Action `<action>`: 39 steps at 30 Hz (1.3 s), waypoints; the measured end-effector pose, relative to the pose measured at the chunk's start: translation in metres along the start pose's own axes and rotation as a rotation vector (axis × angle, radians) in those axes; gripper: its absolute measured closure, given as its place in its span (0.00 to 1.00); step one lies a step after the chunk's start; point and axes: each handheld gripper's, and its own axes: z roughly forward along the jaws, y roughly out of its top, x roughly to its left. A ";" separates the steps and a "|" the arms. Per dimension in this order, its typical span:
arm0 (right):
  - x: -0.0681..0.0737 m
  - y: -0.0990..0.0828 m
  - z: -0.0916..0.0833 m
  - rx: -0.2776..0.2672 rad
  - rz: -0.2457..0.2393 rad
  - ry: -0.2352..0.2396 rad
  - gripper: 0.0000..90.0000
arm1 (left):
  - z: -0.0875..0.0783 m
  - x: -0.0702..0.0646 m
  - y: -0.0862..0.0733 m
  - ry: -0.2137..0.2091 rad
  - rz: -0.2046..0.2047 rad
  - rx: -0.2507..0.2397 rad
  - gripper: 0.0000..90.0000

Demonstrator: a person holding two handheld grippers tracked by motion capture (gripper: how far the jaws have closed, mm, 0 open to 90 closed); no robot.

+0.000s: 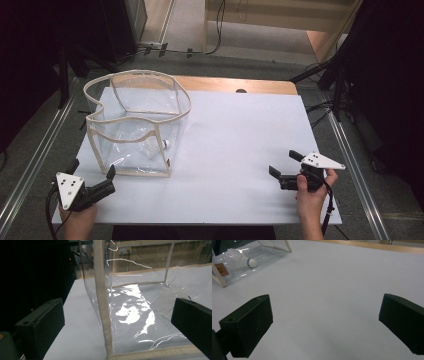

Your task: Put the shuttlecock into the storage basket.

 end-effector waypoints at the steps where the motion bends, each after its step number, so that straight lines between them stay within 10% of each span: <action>1: -0.001 -0.001 0.000 -0.001 -0.002 0.000 0.00 | 0.000 0.000 0.000 0.000 0.001 0.000 0.00; 39: -0.030 -0.045 -0.036 -0.100 0.085 -0.068 0.00 | 0.000 0.001 0.000 -0.016 -0.007 -0.003 0.00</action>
